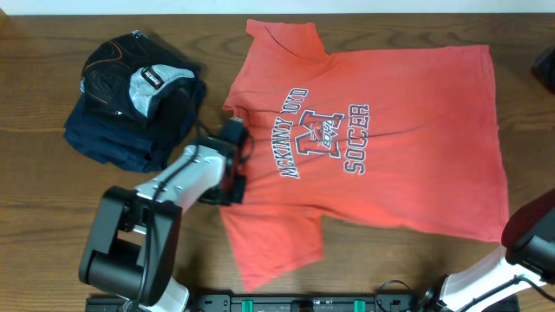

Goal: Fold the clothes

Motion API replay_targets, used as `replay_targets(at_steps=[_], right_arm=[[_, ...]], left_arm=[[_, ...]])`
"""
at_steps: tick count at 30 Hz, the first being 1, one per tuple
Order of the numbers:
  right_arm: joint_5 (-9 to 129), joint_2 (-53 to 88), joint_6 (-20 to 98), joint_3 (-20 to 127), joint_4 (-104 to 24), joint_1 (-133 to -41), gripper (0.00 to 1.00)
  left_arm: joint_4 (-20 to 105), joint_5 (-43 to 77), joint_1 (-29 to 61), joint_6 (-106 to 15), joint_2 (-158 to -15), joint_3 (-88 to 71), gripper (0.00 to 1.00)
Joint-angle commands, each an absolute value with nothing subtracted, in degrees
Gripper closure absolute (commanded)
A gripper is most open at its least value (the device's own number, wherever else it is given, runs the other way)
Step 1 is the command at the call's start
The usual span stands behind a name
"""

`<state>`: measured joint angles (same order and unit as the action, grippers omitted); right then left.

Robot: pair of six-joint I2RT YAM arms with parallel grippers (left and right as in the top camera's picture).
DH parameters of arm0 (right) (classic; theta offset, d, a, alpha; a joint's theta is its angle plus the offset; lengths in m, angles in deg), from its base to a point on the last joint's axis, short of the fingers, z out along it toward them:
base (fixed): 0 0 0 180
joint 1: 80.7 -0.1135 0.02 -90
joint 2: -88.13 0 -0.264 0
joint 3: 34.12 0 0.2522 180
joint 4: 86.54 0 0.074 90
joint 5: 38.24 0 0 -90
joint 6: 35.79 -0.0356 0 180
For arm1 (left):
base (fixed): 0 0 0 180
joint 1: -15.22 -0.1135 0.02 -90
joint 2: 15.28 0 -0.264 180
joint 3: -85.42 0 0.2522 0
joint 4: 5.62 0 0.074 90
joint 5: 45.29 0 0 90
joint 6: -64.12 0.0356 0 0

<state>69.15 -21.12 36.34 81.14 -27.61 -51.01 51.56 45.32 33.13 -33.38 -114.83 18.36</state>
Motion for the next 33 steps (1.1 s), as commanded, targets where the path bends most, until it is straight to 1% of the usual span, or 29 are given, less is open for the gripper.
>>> replay_targets(at_steps=[1,4,9,12,13,15,18,19,24,28,33], right_arm=[[65.91,-24.38,38.24,77.09,-27.61,-53.8,0.85],[65.85,-26.48,39.18,73.55,-29.05,-55.94,0.85],[64.77,-30.76,39.49,68.26,-35.74,-58.92,0.87],[61.54,-33.32,36.82,67.32,-37.49,-59.42,0.9],[60.66,-33.91,36.25,67.32,-37.53,-59.38,0.91],[58.7,-34.92,35.79,67.32,-37.47,-59.11,0.9],[57.3,-35.72,35.79,67.26,-37.69,-58.57,0.91],[56.51,-35.96,35.77,67.26,-37.86,-58.41,0.91],[48.25,-38.54,35.38,67.26,-38.93,-57.85,0.99],[39.79,-40.93,35.42,67.28,-39.46,-57.39,0.99],[39.73,-40.49,35.42,68.81,-39.31,-55.16,0.99]], left_arm=[[51.8,54.58,28.08,-34.98,-117.17,19.19,0.91],[52.37,53.25,26.18,-34.87,-117.17,18.71,0.91],[53.05,52.7,26.29,-34.76,-117.17,18.69,0.9],[53.42,52.66,26.44,-34.78,-117.17,18.69,0.88],[53.48,52.66,26.44,-34.78,-117.17,18.69,0.85],[53.51,52.66,26.44,-34.78,-117.17,18.69,0.72],[53.46,52.64,26.44,-34.81,-117.08,18.69,0.44],[53.48,52.66,26.44,-34.81,-117.08,18.6,0.4],[53.97,49.69,26.44,-34.78,-116.71,16.78,0.36],[55.54,44.83,26.44,-34.81,-115.33,13.59,0.32],[58.42,43.61,26.44,-34.76,-113.32,10.51,0.29]])
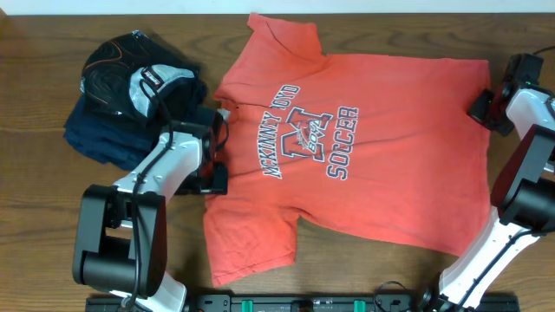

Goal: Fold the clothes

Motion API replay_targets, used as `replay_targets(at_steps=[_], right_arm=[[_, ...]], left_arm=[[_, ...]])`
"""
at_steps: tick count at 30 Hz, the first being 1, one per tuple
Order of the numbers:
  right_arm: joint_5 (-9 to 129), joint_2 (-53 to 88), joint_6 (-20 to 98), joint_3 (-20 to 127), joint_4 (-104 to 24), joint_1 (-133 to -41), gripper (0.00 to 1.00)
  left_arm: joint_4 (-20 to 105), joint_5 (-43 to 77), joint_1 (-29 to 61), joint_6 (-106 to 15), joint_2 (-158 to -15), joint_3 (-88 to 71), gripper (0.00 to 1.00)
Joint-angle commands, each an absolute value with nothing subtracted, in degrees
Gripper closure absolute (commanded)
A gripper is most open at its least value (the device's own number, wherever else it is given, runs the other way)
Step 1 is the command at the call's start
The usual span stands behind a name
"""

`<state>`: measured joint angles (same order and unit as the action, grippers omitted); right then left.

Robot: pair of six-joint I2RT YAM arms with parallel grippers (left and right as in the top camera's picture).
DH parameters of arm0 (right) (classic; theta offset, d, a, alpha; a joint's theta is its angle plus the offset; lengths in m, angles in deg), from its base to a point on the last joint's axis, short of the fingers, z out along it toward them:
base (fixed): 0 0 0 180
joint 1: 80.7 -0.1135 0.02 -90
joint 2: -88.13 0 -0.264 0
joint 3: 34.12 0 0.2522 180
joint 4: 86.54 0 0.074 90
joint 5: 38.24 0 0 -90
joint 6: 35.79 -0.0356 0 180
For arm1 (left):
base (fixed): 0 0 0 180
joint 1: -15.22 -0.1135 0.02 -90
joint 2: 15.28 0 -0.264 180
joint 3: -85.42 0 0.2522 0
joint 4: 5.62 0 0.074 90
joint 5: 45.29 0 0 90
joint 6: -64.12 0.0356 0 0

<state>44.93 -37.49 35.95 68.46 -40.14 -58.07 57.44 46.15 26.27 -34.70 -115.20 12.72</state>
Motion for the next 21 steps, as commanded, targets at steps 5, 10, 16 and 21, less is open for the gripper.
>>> replay_targets(at_steps=[5,10,16,21], right_arm=[[45.82,-37.78,41.89,73.44,-37.86,-53.5,0.89],[49.23,-29.67,42.5,77.4,-34.85,-52.93,0.63],[62.15,-13.32,40.99,77.68,-31.9,-50.66,0.53],[69.1,-1.52,38.7,77.68,-24.57,-48.6,0.51]], left_arm=[[58.69,43.61,26.44,-34.74,-110.5,10.23,0.26],[60.48,43.63,26.42,-34.72,-106.89,10.16,0.26],[65.4,43.63,26.42,-34.74,-99.26,8.08,0.26],[68.85,43.61,26.44,-34.76,-90.65,6.36,0.27]])
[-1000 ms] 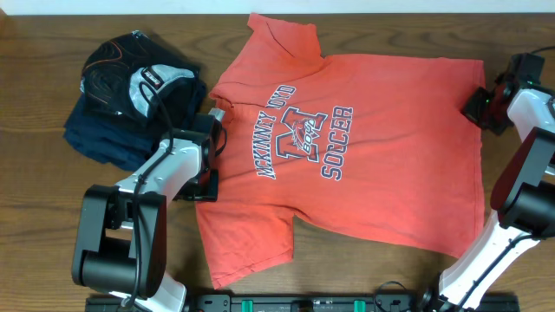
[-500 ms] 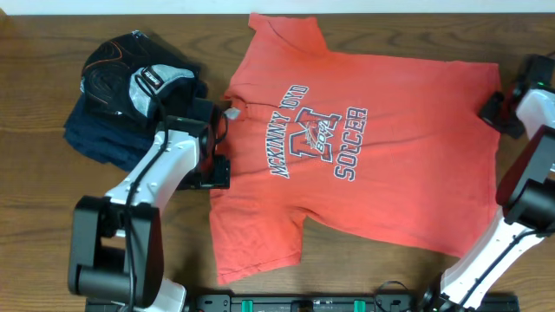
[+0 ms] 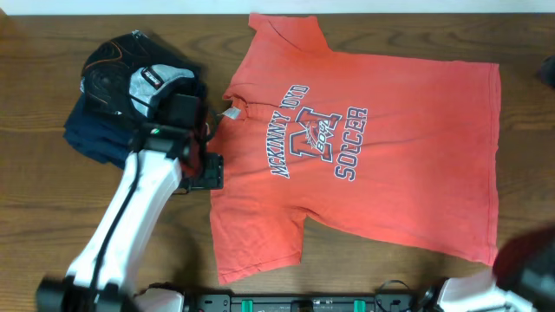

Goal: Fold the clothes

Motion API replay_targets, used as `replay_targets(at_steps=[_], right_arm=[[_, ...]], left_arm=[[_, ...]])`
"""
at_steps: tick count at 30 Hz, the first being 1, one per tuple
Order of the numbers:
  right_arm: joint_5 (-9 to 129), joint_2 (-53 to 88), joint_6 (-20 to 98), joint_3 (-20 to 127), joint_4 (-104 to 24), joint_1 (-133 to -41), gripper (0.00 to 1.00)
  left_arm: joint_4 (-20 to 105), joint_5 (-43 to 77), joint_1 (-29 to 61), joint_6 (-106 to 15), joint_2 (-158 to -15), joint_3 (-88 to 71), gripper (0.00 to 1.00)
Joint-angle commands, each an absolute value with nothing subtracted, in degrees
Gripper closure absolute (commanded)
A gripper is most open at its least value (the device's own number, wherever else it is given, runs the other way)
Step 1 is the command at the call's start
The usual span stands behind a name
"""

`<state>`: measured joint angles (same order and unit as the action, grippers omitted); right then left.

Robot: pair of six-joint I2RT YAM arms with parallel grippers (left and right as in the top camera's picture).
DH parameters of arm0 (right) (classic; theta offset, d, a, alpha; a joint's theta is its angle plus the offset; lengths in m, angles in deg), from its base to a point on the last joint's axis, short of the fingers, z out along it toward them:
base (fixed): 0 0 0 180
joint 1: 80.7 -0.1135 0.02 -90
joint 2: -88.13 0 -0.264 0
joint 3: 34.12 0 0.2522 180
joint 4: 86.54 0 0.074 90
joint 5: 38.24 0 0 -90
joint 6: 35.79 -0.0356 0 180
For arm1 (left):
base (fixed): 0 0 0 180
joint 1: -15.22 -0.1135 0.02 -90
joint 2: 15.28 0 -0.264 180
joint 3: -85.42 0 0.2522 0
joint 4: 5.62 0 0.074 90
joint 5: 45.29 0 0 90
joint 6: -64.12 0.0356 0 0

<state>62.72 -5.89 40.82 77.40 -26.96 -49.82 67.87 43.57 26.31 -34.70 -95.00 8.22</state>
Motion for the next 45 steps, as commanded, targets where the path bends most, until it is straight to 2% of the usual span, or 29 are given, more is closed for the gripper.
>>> replay_targets(at_steps=[1,3,8,15,21,22,23,24,35,39,45], right_arm=[[69.19,0.93,37.37,77.68,-21.99,-48.38,0.52],[69.19,4.12,36.38,77.68,-17.78,-48.36,0.52],[69.19,9.13,36.01,77.66,-5.89,-48.54,0.49],[69.08,9.28,38.72,73.29,4.54,-50.48,0.47],[68.93,9.28,38.87,63.54,2.9,-50.76,0.46],[68.93,9.26,38.87,62.06,2.31,-50.76,0.47],[68.93,9.26,38.87,60.53,1.57,-50.79,0.46],[68.93,9.28,38.85,58.91,0.89,-50.76,0.46],[68.93,9.28,38.85,51.89,-3.85,-50.76,0.47],[68.95,9.28,38.81,51.89,-5.06,-50.76,0.47],[69.84,9.28,38.37,51.89,-6.37,-50.76,0.47]], left_arm=[[69.48,43.59,26.44,-34.78,-88.62,6.38,0.26],[70.69,42.26,26.44,-34.78,-85.84,6.45,0.21],[73.59,32.81,26.44,-35.72,-83.79,9.13,0.21],[72.57,30.06,26.44,-42.52,-86.39,20.91,0.22],[67.69,24.99,26.44,-42.78,-88.42,31.01,0.24],[67.04,24.03,26.44,-43.09,-88.77,32.19,0.29],[66.73,23.26,26.44,-43.88,-89.08,33.22,0.39],[66.69,23.02,26.44,-44.84,-89.28,34.14,0.43],[60.46,22.85,26.44,-48.77,-89.38,42.79,0.43],[58.53,22.61,26.77,-51.13,-89.38,44.83,0.51],[57.44,22.58,27.73,-54.74,-89.43,45.24,0.54]])
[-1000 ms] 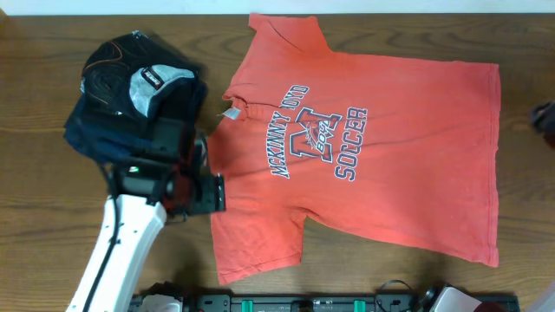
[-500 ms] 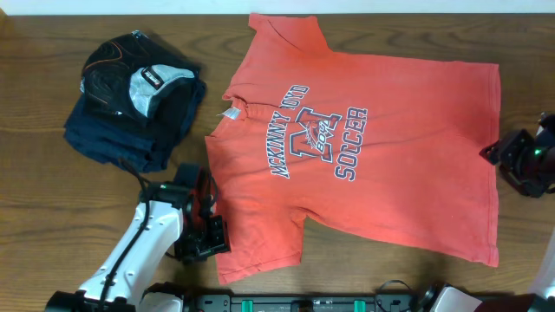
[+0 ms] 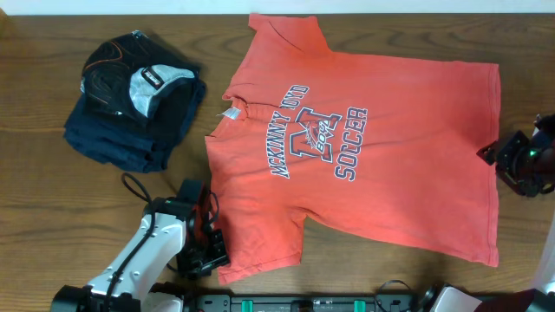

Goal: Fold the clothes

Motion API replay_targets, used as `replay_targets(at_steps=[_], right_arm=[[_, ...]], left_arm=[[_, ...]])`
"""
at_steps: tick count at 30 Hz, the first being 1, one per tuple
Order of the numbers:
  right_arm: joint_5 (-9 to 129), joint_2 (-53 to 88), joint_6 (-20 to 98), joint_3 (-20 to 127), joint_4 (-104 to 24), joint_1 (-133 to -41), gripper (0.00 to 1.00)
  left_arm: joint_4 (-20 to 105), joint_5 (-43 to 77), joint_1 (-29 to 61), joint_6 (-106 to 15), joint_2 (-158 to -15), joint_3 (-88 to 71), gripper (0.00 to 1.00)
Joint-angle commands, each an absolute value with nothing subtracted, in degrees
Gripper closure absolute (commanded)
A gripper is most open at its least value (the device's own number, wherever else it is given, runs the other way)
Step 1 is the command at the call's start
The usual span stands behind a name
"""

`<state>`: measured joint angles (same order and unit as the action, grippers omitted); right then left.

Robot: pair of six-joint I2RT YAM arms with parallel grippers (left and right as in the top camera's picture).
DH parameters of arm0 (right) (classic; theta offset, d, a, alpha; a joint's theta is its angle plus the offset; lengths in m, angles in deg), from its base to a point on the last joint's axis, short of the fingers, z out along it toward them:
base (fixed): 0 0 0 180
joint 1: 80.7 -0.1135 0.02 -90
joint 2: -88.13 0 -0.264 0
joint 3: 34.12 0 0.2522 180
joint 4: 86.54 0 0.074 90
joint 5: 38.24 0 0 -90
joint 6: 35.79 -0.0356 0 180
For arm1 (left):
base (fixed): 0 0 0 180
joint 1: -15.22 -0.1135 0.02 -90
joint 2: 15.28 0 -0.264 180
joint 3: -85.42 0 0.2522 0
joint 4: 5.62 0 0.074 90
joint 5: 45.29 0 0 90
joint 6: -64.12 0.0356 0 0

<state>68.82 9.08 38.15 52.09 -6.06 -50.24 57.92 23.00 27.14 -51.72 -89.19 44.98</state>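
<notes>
An orange-red T-shirt with a navy soccer print lies spread flat on the wooden table, collar to the left and hem to the right. My left gripper is low at the front, against the outer corner of the near sleeve. Its jaws are too dark to tell whether they are open or shut. My right gripper hovers at the shirt's right hem, about halfway along it, and its jaws cannot be made out either.
A pile of folded dark navy clothes with a black and grey piece on top sits at the back left, just clear of the shirt's collar. The table's front edge with the arm bases runs below the shirt.
My left gripper was beside the shirt's left edge below the collar and is now at the near sleeve's corner. My right gripper has come into view at the hem. The shirt lies as before.
First my left gripper rested on the shirt near the collar, with the shirt further right. Then the shirt lay shifted left, with my right gripper at the hem's far corner. After that it lay spread flat. Now both grippers sit at its edges nearer the front.
</notes>
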Motion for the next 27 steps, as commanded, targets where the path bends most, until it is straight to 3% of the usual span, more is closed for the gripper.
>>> replay_targets(at_steps=[1,5,10,14,20,27], right_arm=[[69.89,9.28,38.37,51.89,-6.41,-50.76,0.47],[70.02,9.28,38.39,51.89,-6.43,-50.76,0.47],[70.02,9.28,38.39,51.89,-6.85,-50.76,0.46],[69.91,9.28,38.39,51.89,-6.96,-50.66,0.46],[67.51,9.28,38.35,51.89,-7.35,-50.33,0.41],[55.07,9.26,32.73,50.25,-5.21,-44.99,0.36]], left_arm=[[57.0,22.61,27.95,-55.26,-89.49,45.24,0.55],[55.12,22.34,29.2,-57.19,-91.07,45.24,0.6],[55.12,20.68,31.8,-57.3,-94.17,45.24,0.75],[54.49,20.68,32.3,-57.21,-94.56,44.85,0.92],[58.01,20.73,32.28,-53.84,-94.46,38.2,0.94],[66.86,24.03,32.28,-49.36,-94.43,25.83,0.94]])
